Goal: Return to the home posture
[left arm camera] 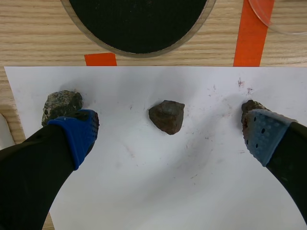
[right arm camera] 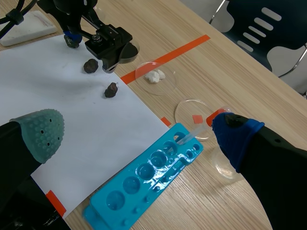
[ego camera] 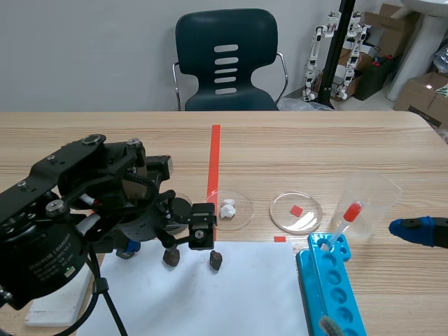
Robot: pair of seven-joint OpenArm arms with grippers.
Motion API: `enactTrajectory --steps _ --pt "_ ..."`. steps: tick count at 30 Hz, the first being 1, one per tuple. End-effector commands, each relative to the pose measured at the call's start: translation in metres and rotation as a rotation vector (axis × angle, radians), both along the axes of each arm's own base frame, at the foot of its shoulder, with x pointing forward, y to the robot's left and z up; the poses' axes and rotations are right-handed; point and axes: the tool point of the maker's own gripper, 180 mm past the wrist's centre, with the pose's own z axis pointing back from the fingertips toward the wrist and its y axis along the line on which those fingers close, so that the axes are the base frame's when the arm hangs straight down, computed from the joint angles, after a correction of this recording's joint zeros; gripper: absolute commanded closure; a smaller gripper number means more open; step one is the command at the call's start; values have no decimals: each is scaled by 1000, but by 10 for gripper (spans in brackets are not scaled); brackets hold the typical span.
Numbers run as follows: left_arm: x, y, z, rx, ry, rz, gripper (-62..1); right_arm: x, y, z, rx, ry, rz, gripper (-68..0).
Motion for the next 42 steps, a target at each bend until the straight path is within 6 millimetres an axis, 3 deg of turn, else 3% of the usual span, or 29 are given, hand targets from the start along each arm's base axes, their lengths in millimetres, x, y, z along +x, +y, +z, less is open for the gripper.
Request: enactTrajectory --steps 1,26,33,42 --pt "3 1 4 2 -14 1 -623 3 0 6 10 -23 3 -655" --pt "6 1 5 2 -30 2 -623 3 0 6 10 -23 3 -655" --pt "9 12 5 20 -51 8 -623 3 0 6 10 -23 3 -655" --pt "8 25 30 31 -215 -21 -623 3 0 6 10 -23 3 -655"
